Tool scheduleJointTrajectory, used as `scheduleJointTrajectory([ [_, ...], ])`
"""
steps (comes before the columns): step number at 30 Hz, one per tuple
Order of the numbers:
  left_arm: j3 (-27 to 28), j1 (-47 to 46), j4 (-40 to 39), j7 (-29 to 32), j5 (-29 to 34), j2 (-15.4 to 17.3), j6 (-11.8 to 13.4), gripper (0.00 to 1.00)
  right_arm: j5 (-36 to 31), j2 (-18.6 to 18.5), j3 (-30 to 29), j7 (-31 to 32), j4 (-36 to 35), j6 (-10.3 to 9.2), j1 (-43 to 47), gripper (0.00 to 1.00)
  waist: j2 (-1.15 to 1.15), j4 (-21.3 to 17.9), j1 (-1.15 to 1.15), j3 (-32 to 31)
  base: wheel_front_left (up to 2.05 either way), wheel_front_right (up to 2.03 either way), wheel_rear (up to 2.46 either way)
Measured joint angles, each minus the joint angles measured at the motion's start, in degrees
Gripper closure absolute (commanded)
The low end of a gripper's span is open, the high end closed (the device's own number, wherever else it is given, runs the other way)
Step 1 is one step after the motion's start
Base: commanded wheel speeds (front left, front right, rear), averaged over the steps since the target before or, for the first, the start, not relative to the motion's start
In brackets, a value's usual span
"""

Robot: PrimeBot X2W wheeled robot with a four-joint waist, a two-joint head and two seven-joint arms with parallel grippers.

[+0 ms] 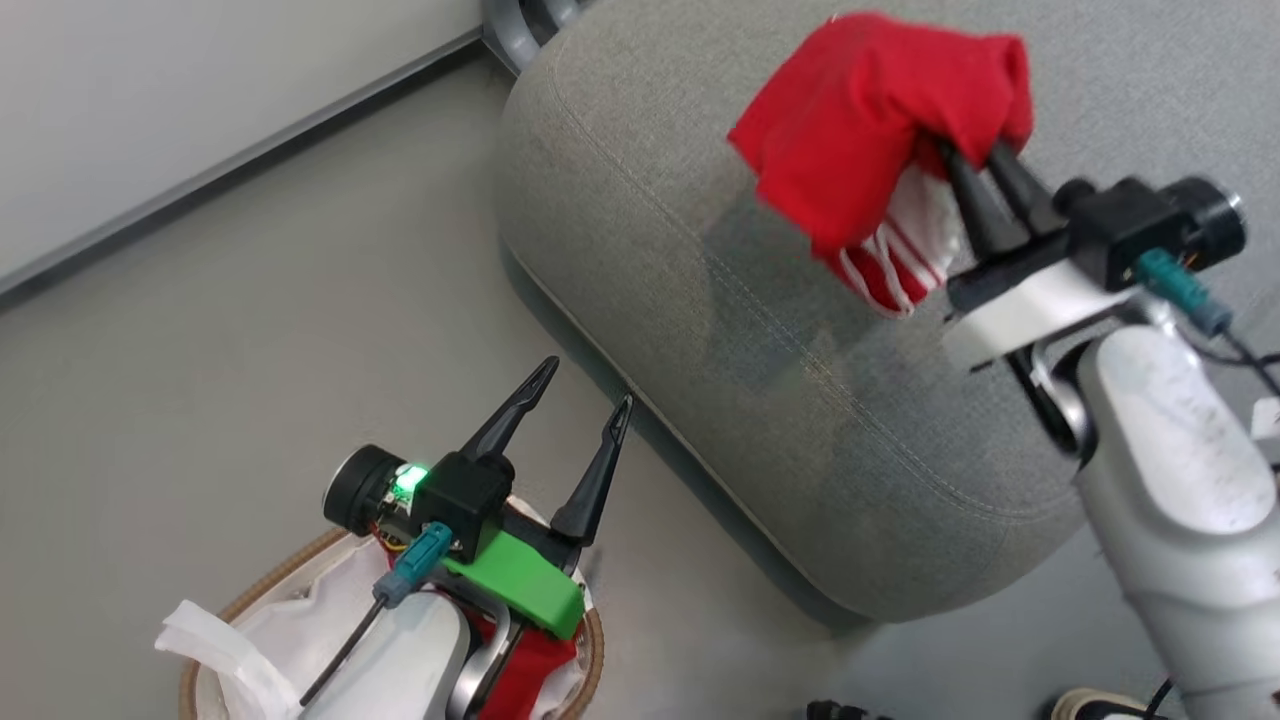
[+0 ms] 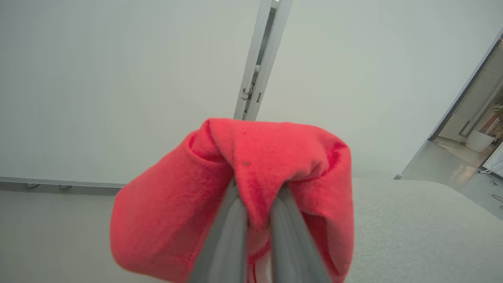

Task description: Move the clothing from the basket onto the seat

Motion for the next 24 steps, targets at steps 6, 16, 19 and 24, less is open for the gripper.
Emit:
scheduleJointTrajectory([
  [6, -1.86, -3.10, -0.92, -0.01, 0.11, 3.11, -0.01, 0.00, -1.38, -4.80, -4.34, 0.00, 5.42, 0.00, -11.26, 1.00, 0.00, 0.68, 0.00, 6.08, 0.00, 0.00, 0.00],
  [16, -5.31, -8.90, -2.38, 0.00, 0.11, 6.30, -0.01, 0.00, -6.94, -7.92, -14.59, 0.00, 15.80, 0.00, -24.59, 1.00, 0.00, 4.51, 0.01, 15.73, 0.00, 0.00, 0.00],
  [19, -5.52, -9.77, -2.35, -0.01, 0.10, 6.57, -0.01, 0.00, -7.80, -7.42, -17.51, 0.00, 18.52, 0.00, -25.88, 1.00, 0.00, 6.45, 0.01, 17.78, 0.00, 0.00, 0.00],
  [24, -4.98, -10.17, -1.90, -0.01, -0.04, 6.57, -0.01, 0.00, -8.64, -3.56, -20.27, 0.00, 21.20, 0.00, -22.86, 1.00, 0.00, 9.70, 0.01, 20.41, 0.00, 0.00, 0.00],
])
